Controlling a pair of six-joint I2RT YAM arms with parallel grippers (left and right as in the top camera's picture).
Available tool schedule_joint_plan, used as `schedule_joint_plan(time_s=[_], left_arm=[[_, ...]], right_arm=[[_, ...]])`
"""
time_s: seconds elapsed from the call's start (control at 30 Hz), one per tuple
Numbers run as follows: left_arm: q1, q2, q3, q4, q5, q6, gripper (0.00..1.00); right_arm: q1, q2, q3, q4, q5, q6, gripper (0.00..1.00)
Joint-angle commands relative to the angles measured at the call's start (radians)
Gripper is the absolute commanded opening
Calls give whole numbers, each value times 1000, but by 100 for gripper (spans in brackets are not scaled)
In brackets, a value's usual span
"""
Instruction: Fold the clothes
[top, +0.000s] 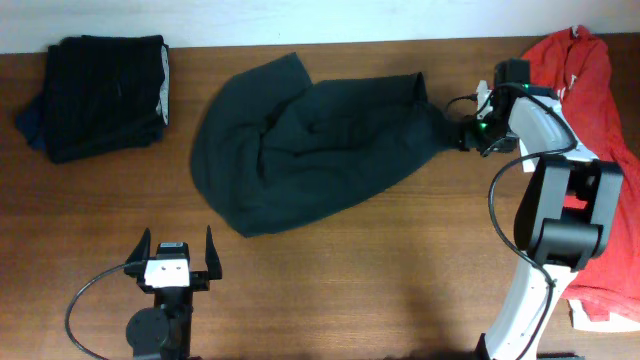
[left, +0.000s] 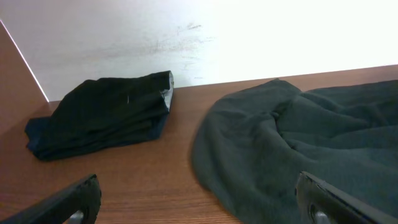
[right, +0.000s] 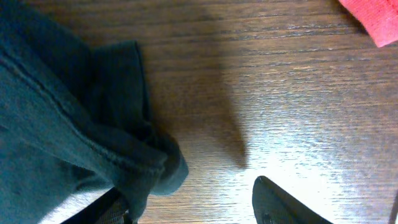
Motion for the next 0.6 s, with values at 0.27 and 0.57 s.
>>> schedule_joint_plan(time_s=[0.27,0.57], left_arm=[[2,-5,-6,-2,4,16,99],[2,-5,-6,-2,4,16,99]], right_arm=[[44,3,-69,118,-135,-127,28],[11,-77,133,-259,-112,92,4]])
